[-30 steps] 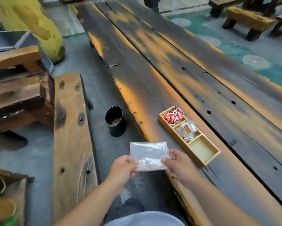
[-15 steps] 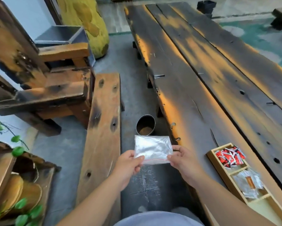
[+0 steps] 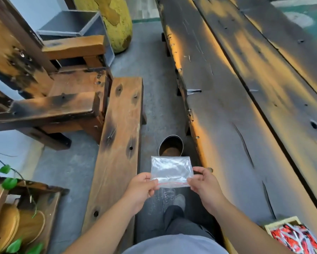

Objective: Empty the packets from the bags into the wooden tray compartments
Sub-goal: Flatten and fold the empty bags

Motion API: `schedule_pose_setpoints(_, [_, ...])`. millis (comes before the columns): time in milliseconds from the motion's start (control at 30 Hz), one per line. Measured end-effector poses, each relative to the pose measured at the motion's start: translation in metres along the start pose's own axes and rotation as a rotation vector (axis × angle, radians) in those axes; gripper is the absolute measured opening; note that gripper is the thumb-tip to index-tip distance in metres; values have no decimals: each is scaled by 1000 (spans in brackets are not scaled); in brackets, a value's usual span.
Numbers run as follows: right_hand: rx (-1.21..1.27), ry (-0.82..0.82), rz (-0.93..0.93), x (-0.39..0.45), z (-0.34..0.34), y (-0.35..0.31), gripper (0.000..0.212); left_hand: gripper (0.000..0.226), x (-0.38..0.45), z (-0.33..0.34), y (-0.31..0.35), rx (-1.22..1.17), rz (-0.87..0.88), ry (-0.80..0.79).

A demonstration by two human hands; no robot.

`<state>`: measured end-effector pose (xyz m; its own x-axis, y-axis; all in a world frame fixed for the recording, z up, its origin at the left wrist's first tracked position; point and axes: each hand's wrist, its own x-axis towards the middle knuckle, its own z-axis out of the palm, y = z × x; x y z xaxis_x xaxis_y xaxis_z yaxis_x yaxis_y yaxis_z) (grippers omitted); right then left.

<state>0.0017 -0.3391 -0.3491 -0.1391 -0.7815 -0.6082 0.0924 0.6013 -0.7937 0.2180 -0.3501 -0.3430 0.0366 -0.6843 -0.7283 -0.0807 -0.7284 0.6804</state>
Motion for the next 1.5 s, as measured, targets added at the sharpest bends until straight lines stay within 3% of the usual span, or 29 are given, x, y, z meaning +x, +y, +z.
schedule_pose_setpoints(167, [-96, 39, 74, 86, 2, -36, 38, 15, 74, 19, 53, -9, -53, 45])
schedule_pose_setpoints(367, [-185, 113, 156, 161, 20, -48, 8, 24, 161, 34, 90, -4, -117, 198])
schedule_pose_setpoints(667, [-7, 362, 421, 301, 67, -8, 19, 22, 310, 39, 83, 12, -226, 262])
schedule_pose_setpoints(1033, [230, 751, 609, 463, 105, 118, 15, 23, 527, 49, 3, 188, -375, 136])
schedule_pose_setpoints(1267, [136, 772, 642, 530, 108, 175, 13, 18, 607, 51, -39, 277, -443, 21])
schedule_pose_setpoints(1333, [61, 766, 646, 541, 105, 188, 6, 29, 621, 51, -47, 321, -478, -61])
schedule_pose_setpoints(1400, [-49, 729, 672, 546, 102, 192, 25, 53, 630, 49, -49, 470, -462, -134])
schedule_pose_setpoints(1500, [-195, 660, 734, 542, 98, 188, 59, 57, 630, 44, -39, 596, -396, -180])
